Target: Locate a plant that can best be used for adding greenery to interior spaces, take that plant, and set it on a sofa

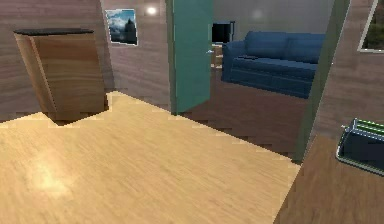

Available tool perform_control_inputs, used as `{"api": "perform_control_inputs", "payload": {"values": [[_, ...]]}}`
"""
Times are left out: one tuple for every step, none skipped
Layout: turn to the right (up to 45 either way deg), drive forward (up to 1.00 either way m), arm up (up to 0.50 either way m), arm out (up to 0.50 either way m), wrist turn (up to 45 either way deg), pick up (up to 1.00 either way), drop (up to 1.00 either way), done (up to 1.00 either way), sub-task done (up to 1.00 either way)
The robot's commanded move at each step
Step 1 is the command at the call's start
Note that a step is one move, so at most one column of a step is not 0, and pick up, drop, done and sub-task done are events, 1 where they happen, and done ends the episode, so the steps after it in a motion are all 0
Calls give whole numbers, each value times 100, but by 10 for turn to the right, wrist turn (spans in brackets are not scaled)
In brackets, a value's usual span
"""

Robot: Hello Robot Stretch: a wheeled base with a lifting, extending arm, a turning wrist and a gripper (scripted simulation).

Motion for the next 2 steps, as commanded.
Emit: {"api": "perform_control_inputs", "payload": {"values": [[0, 0, 0, 0, -210, 0, 0, 0, 0], [0, 0, 0, -22, 0, 0, 0, 0, 0]]}}
